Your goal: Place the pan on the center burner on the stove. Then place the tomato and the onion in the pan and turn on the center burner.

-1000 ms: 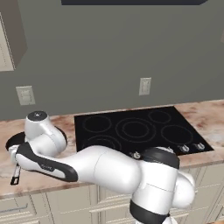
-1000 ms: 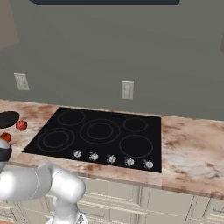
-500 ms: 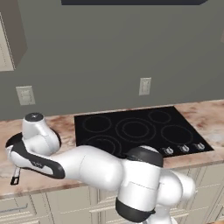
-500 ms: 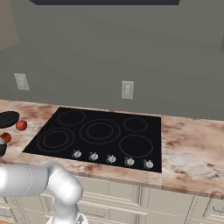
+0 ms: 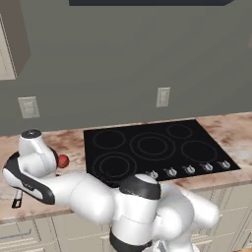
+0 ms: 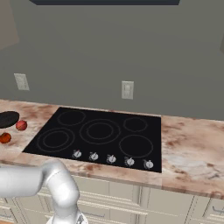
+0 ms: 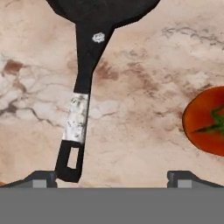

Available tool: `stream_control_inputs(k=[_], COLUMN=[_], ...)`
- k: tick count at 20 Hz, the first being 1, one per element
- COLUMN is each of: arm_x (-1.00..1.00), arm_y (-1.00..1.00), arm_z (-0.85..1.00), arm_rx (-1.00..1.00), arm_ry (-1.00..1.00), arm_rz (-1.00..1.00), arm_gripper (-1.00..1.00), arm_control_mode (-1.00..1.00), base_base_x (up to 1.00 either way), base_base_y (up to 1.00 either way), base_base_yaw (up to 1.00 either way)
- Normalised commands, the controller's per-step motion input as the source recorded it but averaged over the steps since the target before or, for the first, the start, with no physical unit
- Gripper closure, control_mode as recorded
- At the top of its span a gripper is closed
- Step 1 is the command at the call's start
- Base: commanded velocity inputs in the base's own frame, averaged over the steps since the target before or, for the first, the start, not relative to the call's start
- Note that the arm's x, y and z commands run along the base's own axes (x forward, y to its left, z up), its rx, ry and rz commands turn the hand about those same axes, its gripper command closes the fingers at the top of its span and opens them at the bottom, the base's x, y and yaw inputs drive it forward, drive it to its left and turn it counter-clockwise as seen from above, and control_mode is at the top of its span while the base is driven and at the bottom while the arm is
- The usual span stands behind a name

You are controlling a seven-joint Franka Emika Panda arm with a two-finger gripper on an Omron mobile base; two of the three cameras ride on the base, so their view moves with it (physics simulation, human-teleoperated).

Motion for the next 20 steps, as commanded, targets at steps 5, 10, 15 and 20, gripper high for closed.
stream_control_inputs(k=[5, 10, 15, 20], arm_x=[0.12, 0.11, 0.1, 0.13], arm_y=[0.2, 0.15, 0.08, 0.13], arm_z=[-0.24, -0.25, -0.3, -0.28], arm_rx=[-0.01, -0.01, -0.01, -0.01], arm_ry=[0.0, 0.0, 0.0, 0.0], arm_rz=[0.0, 0.0, 0.0, 0.0], arm_gripper=[-1.0, -1.0, -1.0, -1.0], arm_control_mode=[-1.0, -1.0, -1.0, -1.0], base_base_x=[0.0, 0.0, 0.0, 0.0], base_base_y=[0.0, 0.0, 0.0, 0.0], base_base_yaw=[0.0, 0.0, 0.0, 0.0])
